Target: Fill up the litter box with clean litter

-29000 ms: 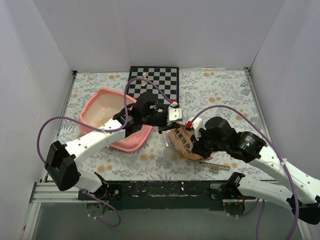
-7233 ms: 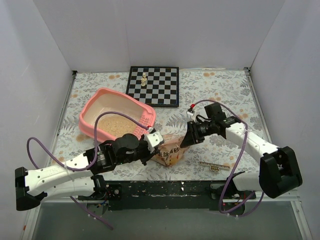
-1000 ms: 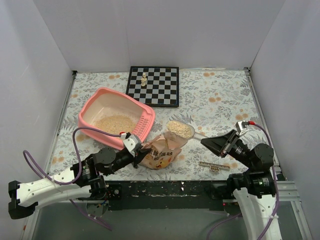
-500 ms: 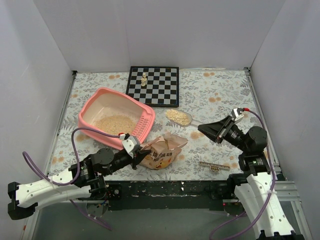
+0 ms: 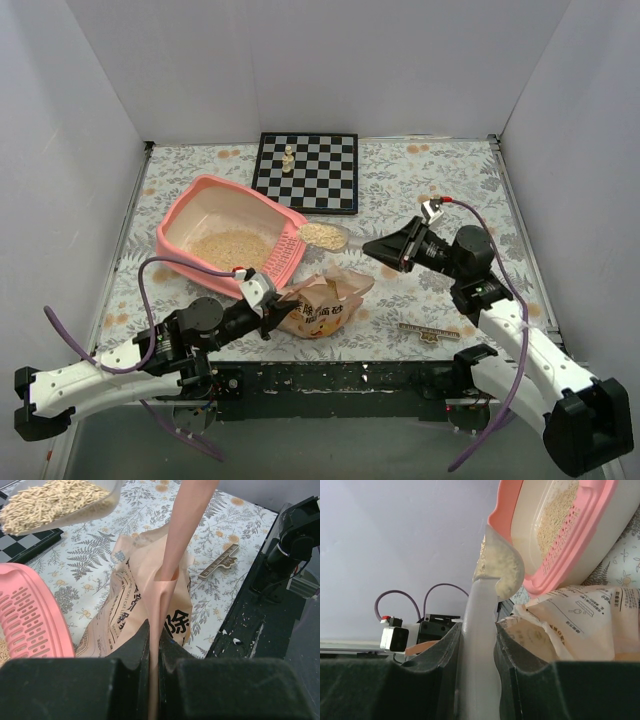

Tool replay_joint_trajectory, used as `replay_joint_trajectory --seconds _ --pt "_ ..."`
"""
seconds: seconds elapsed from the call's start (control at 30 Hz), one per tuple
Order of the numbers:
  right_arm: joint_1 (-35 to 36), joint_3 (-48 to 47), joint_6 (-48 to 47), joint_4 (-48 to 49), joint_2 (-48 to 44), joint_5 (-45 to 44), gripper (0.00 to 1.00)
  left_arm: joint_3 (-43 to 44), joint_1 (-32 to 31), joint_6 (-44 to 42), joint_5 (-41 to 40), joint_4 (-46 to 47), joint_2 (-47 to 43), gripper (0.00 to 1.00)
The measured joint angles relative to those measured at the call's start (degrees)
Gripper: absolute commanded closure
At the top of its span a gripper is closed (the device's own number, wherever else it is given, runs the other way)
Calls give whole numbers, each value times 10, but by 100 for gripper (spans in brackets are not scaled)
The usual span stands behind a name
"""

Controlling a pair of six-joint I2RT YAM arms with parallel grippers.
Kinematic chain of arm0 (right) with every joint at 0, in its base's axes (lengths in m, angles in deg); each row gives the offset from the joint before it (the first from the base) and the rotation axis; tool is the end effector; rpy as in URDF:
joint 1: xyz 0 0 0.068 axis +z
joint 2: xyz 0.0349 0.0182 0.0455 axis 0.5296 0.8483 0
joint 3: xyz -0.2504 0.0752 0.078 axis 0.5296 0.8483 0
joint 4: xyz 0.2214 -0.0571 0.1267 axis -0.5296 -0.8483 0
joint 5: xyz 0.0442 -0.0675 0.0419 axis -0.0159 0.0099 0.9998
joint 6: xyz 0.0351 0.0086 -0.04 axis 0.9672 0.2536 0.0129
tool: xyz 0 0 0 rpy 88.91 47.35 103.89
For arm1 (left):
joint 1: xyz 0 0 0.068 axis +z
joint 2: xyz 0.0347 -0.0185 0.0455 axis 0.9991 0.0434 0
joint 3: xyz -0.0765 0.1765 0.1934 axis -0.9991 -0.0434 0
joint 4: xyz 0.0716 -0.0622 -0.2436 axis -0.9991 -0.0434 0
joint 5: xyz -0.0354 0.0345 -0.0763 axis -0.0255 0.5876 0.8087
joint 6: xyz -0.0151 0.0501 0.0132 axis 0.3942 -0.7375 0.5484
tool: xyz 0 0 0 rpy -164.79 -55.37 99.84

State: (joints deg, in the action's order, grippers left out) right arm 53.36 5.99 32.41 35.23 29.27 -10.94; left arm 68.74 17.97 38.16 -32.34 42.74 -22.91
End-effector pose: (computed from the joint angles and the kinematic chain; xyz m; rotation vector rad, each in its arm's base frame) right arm 0.1714 0.0895 0.2844 0.2951 1.8511 1.7402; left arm 0.0513 -0.1178 0.2758 0.2907 1.8894 -1.2331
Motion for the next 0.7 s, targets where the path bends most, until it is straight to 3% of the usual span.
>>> replay_joint_trajectory --seconds 0.4,0.7 --pt "75 -157 -49 86 256 -34 99 0 0 0 0 -11 -17 100" --pt "124 -320 -111 67 447 -42 99 0 0 2 -11 -26 -34 100"
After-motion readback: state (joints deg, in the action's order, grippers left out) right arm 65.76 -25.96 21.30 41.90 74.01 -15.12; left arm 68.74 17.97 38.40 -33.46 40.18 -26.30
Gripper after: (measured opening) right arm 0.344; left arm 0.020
